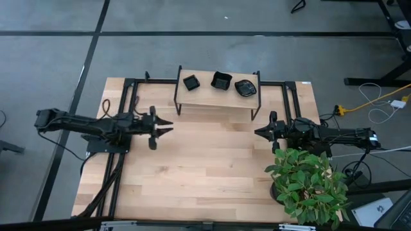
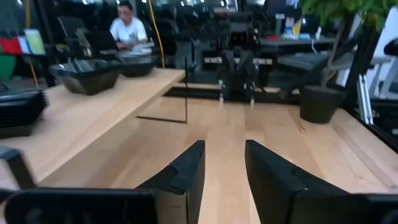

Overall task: Pick & Place Mini shaped plates
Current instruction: Return to Home Position

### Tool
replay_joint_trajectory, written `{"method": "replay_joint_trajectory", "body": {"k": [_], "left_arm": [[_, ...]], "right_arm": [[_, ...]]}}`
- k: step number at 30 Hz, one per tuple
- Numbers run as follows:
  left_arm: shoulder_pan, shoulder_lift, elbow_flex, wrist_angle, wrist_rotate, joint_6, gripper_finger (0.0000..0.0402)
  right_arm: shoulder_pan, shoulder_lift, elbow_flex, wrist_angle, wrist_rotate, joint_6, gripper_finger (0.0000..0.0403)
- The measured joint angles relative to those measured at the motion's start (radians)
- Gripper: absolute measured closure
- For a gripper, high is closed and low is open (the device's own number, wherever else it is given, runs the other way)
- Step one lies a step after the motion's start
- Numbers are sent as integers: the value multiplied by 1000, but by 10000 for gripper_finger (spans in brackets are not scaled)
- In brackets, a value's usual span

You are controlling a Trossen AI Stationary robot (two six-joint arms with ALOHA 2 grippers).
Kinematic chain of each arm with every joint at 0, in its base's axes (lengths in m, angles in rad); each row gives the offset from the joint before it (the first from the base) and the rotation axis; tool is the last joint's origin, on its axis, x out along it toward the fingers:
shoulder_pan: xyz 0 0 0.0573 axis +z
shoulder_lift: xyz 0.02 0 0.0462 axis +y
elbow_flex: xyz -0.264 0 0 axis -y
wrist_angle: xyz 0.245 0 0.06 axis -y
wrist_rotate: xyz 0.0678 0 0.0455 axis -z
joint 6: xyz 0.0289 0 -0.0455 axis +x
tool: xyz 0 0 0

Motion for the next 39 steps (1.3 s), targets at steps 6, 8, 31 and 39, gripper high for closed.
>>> {"method": "replay_joint_trajectory", "body": {"k": [6, 8, 31, 39], "left_arm": [[0, -189, -75, -3, -10, 28, 291], [0, -242, -87, -25, -9, 33, 290], [2, -501, -134, -362, -20, 136, 292], [2, -485, -134, -363, -18, 140, 294]], "right_arm": [[0, 0, 0, 0, 0, 0, 369], [0, 0, 0, 0, 0, 0, 369], [0, 0, 0, 0, 0, 0, 369], [0, 0, 0, 0, 0, 0, 369]]}}
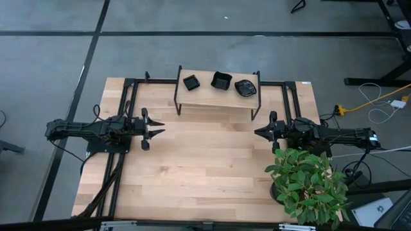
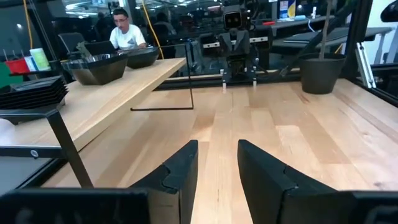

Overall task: Pick & Place Mini shaped plates
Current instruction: Return to Home Position

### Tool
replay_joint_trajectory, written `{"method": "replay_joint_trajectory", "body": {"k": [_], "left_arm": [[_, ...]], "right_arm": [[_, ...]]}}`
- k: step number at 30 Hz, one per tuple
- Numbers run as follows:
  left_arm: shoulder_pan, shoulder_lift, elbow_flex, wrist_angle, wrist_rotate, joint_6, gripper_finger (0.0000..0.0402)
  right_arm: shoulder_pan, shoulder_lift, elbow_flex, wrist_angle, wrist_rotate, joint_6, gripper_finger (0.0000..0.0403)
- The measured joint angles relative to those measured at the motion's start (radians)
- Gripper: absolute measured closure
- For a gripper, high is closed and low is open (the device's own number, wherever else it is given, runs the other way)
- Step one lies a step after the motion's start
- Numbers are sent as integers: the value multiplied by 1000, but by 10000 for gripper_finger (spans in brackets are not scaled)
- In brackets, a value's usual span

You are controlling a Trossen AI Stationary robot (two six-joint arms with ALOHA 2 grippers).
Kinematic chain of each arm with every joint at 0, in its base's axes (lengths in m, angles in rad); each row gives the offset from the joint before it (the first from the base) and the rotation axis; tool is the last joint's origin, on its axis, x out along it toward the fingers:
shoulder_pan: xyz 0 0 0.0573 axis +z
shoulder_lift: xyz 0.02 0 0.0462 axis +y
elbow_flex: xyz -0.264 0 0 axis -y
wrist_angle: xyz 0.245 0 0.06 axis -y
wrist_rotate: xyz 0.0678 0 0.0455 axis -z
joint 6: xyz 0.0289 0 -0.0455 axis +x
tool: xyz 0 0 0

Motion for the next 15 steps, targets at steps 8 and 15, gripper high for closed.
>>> {"method": "replay_joint_trajectory", "body": {"k": [8, 15], "left_arm": [[0, 0, 0, 1, 0, 0, 290], [0, 0, 0, 1, 0, 0, 294]], "right_arm": [[0, 0, 0, 0, 0, 0, 369], [0, 0, 0, 0, 0, 0, 369]]}}
